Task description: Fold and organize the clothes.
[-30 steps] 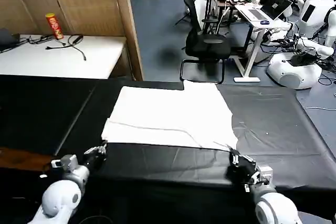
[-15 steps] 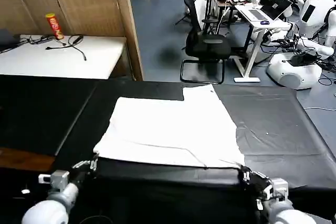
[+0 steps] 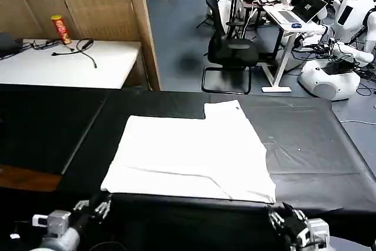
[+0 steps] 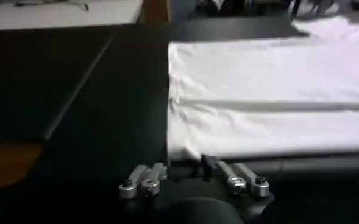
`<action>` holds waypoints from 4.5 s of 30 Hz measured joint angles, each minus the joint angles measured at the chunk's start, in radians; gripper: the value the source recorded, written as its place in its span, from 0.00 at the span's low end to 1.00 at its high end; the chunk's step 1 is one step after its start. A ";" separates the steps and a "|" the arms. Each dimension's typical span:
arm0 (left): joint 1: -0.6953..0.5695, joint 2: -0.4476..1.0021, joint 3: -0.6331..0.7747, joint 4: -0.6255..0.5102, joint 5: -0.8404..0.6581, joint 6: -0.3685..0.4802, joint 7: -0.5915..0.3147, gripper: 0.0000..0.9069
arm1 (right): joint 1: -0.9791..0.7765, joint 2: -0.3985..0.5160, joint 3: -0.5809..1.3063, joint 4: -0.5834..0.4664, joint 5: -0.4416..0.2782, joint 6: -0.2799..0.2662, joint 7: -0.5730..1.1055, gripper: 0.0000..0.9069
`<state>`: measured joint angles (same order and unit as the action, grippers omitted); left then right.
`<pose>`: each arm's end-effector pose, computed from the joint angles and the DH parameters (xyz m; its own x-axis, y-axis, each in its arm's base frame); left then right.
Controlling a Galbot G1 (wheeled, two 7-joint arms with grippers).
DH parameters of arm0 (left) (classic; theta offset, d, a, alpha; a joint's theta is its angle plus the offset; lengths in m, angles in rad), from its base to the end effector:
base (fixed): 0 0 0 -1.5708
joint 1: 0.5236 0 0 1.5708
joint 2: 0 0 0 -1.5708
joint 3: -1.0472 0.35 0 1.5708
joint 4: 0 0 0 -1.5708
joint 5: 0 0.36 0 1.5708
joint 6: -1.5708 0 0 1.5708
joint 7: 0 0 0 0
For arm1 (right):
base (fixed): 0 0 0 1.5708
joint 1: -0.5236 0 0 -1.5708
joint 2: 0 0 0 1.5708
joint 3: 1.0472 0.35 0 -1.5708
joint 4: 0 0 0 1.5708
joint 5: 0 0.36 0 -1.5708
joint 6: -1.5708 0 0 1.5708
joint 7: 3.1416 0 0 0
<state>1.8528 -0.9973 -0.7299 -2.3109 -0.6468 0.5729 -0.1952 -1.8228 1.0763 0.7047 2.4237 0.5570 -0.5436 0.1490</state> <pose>0.1366 0.1039 -0.2296 -0.7929 0.0535 0.6069 0.0786 0.9968 0.0149 0.1319 -0.0750 -0.1982 -0.8750 -0.1180 0.4694 -0.1290 0.9916 0.0089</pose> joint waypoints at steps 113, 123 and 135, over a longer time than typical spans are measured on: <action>-1.104 0.038 0.466 0.767 -0.081 0.017 0.204 0.03 | 1.224 0.127 -0.412 -1.120 0.113 -0.069 -0.008 0.97; -1.077 0.034 0.462 0.763 -0.065 0.017 0.206 0.02 | 1.307 0.161 -0.425 -1.217 0.207 -0.129 0.066 0.97; -1.062 0.043 0.456 0.757 -0.064 0.016 0.207 0.03 | 1.362 0.203 -0.442 -1.286 0.193 -0.182 0.104 0.13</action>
<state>0.7910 -0.9542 -0.2738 -1.5536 -0.7113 0.5890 0.0121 -0.4612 1.2793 0.2625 1.1373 0.7500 -0.7260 0.2527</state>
